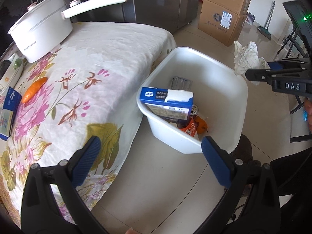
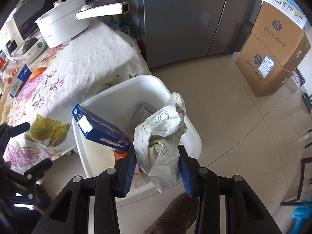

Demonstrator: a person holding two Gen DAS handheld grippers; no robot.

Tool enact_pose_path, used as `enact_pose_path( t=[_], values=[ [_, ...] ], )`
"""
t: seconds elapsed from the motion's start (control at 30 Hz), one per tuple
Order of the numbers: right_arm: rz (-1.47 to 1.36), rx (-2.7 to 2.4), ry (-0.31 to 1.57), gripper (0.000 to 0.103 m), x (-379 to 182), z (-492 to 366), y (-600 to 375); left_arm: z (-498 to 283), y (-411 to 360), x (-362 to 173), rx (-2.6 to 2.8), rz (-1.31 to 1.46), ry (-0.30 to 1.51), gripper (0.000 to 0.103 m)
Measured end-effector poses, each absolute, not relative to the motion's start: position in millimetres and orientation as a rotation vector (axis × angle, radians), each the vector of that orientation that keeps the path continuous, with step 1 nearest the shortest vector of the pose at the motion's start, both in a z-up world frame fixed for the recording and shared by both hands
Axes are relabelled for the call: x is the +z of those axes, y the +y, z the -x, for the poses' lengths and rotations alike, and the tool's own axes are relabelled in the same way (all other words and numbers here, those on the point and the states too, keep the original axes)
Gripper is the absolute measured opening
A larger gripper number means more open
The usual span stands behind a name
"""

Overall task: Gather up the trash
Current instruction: 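Open the left tool over the white bin while the right tool drops the foil in, then move both open tools back over the table toward the milk carton and orange peel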

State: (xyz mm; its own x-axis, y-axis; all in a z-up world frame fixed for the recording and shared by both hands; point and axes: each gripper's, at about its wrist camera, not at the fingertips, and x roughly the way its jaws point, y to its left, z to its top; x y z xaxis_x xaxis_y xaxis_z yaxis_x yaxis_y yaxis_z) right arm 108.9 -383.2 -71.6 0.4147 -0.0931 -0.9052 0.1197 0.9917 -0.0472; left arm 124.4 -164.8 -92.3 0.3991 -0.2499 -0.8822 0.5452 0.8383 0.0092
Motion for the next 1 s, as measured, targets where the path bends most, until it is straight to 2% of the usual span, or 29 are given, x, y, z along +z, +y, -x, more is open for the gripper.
enact_pose_path(
  t=[0.03,0.1,0.63,1.0],
  values=[
    [-0.044,-0.134,1.13,0.061,-70.6,-110.3,-383.5,-123.8,-161.4,-91.8,-0.51,-0.318,1.047,0.102],
    [-0.065,-0.136,1.12,0.065,-68.0,-112.0,-383.5,-122.3,-154.8,-90.9,-0.501,-0.314,1.049,0.102],
    [-0.091,-0.085,1.107,0.078,-56.8,-129.3,-343.5,-121.8,-78.9,-81.0,-0.375,-0.26,1.064,0.102],
    [-0.018,-0.013,1.108,0.083,-53.8,-149.9,-293.3,-137.9,2.9,-81.0,-0.238,-0.222,1.085,0.102]
  ],
)
